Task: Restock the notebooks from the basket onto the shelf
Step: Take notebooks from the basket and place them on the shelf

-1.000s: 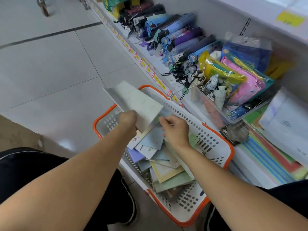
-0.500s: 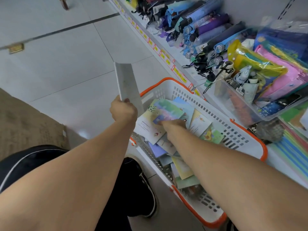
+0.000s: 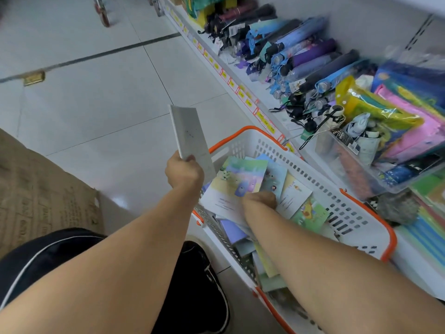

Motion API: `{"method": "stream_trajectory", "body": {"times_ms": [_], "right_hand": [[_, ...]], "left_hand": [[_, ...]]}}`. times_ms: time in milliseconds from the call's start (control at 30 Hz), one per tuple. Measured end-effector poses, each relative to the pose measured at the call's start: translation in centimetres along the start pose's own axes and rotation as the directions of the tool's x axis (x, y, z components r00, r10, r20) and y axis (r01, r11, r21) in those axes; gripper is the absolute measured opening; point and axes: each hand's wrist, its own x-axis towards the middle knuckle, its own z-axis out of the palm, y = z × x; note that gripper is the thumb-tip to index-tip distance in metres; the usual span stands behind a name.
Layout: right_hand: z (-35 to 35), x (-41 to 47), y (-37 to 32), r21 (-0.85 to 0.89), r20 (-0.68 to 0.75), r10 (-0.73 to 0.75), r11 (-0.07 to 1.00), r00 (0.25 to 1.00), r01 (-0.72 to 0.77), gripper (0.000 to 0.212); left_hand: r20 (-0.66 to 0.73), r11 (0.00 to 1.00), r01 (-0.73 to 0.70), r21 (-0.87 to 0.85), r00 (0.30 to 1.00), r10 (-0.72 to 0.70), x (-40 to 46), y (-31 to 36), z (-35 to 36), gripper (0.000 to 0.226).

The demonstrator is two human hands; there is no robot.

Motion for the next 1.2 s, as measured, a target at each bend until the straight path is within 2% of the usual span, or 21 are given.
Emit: {"method": "stream_trajectory", "body": {"times_ms": [100, 200, 267, 367, 433, 500, 600, 667, 733, 800, 867, 900, 1000, 1033, 1133, 1200], "right_hand": [[-4.5, 1.2, 0.1, 0.081, 0.194, -0.126, 0.99, 0.973, 0.112, 0.019], [-11.7, 2.0, -1.8, 0.326, 0.337, -0.344, 0.916, 0.876, 0.234, 0.021], [-16.7, 1.4, -4.4, 0.491, 0.411, -0.433, 0.846, 0.802, 0.205, 0.021], [-21.2, -0.3, -8.3, 0.563, 0.47, -0.514, 0.801, 0.717, 0.205, 0.016], [-22.6, -1.3, -10.4, 0.527, 0.429, -0.583, 0.782, 0.69, 0.333, 0.018], [-23.8, -2.5, -11.9, 0.401, 0.375, -0.661, 0.748, 0.65, 0.529, 0.021], [-26.1, -4.1, -13.7, 0.32, 0.297, -0.722, 0.692, 0.625, 0.647, 0.017], [-28.0, -5.2, -14.8, 0.358, 0.252, -0.733, 0.677, 0.632, 0.643, 0.027], [-30.7, -6.4, -15.7, 0.399, 0.189, -0.739, 0.66, 0.647, 0.637, 0.034], [-33.9, -7.2, -16.5, 0.556, 0.273, -0.729, 0.652, 0.627, 0.516, 0.029], [-37.2, -8.5, -17.2, 0.617, 0.388, -0.725, 0.663, 0.569, 0.424, 0.019], [-38.5, -8.9, -17.6, 0.629, 0.392, -0.735, 0.653, 0.553, 0.421, 0.017], [-41.3, -8.9, -20.3, 0.68, 0.21, -0.771, 0.557, 0.601, 0.477, 0.019], [-42.3, -8.5, -21.5, 0.69, 0.14, -0.767, 0.529, 0.626, 0.494, 0.021], [-45.6, -6.0, -25.7, 0.773, 0.04, -0.691, 0.479, 0.721, 0.416, 0.015], [-47.3, -3.7, -28.4, 0.833, 0.01, -0.619, 0.44, 0.785, 0.336, 0.019]], "left_hand": [[0.012, 0.998, -0.065, -0.023, 0.998, 0.066, 0.1, 0.6, 0.2, 0.029], [0.113, 0.991, -0.126, -0.033, 0.985, 0.129, -0.9, 1.6, 0.3, 0.039], [0.177, 0.987, -0.147, -0.066, 0.972, 0.157, -2.0, 2.7, 0.7, 0.044], [0.348, 0.98, -0.077, -0.183, 0.927, 0.138, -4.1, 5.4, 1.3, 0.038], [0.516, 0.949, 0.07, -0.307, 0.85, 0.105, -5.8, 8.1, 1.9, 0.034], [0.627, 0.885, 0.194, -0.424, 0.768, 0.133, -7.9, 11.3, 2.2, 0.027], [0.785, 0.833, 0.297, -0.467, 0.574, 0.235, -11.0, 16.7, 2.3, 0.041], [0.804, 0.847, 0.2, -0.493, 0.477, 0.356, -12.9, 19.8, 2.9, 0.036], [0.79, 0.85, 0.114, -0.514, 0.449, 0.417, -14.4, 22.5, 3.6, 0.045], [0.791, 0.841, 0.092, -0.533, 0.407, 0.457, -15.4, 25.4, 4.4, 0.047], [0.795, 0.829, 0.083, -0.553, 0.349, 0.496, -16.2, 28.4, 5.0, 0.043], [0.792, 0.826, 0.062, -0.561, 0.329, 0.514, -16.7, 30.0, 5.2, 0.041], [0.795, 0.821, 0.012, -0.57, 0.26, 0.548, -18.7, 34.4, 6.4, 0.032], [0.805, 0.831, 0.015, -0.556, 0.26, 0.533, -19.3, 35.6, 6.8, 0.031], [0.809, 0.865, 0.009, -0.501, 0.361, 0.464, -20.1, 38.0, 8.2, 0.04], [0.801, 0.871, -0.012, -0.491, 0.387, 0.457, -19.7, 38.3, 8.9, 0.037]]}}
